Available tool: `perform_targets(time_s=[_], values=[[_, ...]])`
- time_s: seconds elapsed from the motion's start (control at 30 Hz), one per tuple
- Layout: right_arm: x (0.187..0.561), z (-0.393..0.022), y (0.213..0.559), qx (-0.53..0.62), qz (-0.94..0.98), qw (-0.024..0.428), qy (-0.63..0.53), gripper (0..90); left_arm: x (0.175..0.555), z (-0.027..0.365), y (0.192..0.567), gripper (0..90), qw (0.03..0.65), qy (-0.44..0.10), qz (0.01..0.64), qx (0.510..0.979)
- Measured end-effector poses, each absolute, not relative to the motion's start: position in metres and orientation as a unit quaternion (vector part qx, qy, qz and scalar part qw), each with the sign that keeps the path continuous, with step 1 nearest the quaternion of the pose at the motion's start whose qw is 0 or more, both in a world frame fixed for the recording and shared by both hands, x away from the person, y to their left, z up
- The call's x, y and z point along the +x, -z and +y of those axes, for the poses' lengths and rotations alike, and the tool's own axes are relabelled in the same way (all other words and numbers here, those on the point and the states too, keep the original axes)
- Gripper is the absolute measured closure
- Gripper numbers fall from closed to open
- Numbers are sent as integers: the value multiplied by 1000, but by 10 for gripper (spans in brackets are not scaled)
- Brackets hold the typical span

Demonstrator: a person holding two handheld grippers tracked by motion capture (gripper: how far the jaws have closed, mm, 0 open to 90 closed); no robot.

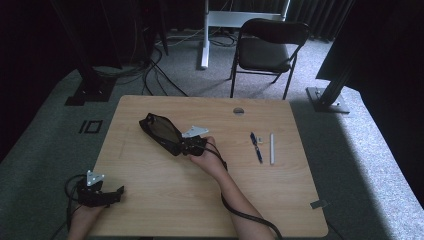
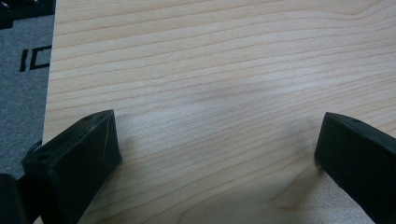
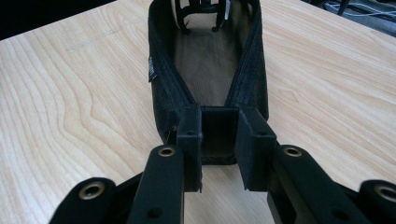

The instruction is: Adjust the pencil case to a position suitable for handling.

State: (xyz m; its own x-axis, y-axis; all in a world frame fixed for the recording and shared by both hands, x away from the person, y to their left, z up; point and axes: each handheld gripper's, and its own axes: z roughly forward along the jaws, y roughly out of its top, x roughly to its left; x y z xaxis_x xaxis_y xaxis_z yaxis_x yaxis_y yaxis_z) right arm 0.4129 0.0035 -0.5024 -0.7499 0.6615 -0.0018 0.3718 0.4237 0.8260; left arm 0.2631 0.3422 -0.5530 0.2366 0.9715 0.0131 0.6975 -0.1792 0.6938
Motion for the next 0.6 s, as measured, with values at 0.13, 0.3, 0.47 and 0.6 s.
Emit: perform_targets(time_s=[0.13,0.3,0.47,0.6], values=[[410,-6,503,318,825,161,-439,731,263,342,553,2,290,-236,571,731],[404,-17,505,320,824,162,-438,732,263,342,553,2,290,-236,571,731],[402,-28,504,328,819,165,-440,732,263,342,553,2,290,-236,571,731],[399,-38,504,335,816,164,-443,732,263,342,553,2,290,-236,571,731]])
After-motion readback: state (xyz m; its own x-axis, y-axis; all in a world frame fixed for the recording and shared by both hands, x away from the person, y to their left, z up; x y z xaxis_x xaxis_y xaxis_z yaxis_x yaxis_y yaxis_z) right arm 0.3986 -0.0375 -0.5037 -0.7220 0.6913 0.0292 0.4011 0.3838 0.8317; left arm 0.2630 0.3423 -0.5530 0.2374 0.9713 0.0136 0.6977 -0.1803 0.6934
